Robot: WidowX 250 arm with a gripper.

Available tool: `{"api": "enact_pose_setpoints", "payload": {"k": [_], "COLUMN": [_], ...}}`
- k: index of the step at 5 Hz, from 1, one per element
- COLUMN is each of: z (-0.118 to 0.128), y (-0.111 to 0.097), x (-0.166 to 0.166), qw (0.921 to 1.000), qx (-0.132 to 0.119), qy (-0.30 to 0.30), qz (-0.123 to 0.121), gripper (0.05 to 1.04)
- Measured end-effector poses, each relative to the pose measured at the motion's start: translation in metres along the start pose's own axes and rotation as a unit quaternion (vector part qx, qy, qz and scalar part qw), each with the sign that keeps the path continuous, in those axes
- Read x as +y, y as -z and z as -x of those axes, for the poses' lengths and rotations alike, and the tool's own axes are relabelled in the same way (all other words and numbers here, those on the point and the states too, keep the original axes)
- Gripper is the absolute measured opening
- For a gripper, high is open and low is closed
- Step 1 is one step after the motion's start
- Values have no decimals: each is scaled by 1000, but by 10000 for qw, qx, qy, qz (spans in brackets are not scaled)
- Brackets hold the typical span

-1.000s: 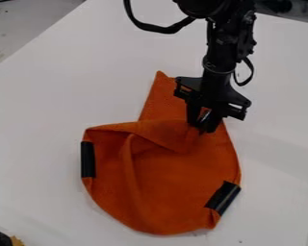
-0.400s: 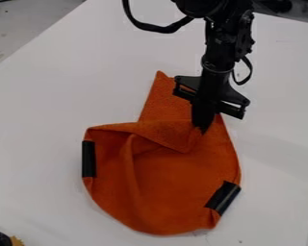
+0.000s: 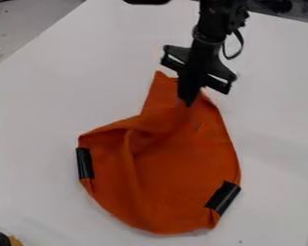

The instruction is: Unfold cloth from bottom right to top left

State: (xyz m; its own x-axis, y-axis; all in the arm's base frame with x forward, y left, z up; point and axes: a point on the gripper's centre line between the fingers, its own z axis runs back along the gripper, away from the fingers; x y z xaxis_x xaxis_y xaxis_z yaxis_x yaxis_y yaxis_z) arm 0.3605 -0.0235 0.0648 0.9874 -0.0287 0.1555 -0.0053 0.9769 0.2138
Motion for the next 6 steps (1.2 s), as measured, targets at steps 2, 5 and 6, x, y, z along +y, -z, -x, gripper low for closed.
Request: {"api": "enact_pose_setpoints", "payload": {"k": [2,5,6], "z": [-3,-5,-7], "y": [14,57,59], "x": [76,154,169], "qw": [9998,9997,9995], "qx": [18,113,104], "qy": [-150,141,219], "qz": [-150,-138,-206], "gripper": [55,54,54]}}
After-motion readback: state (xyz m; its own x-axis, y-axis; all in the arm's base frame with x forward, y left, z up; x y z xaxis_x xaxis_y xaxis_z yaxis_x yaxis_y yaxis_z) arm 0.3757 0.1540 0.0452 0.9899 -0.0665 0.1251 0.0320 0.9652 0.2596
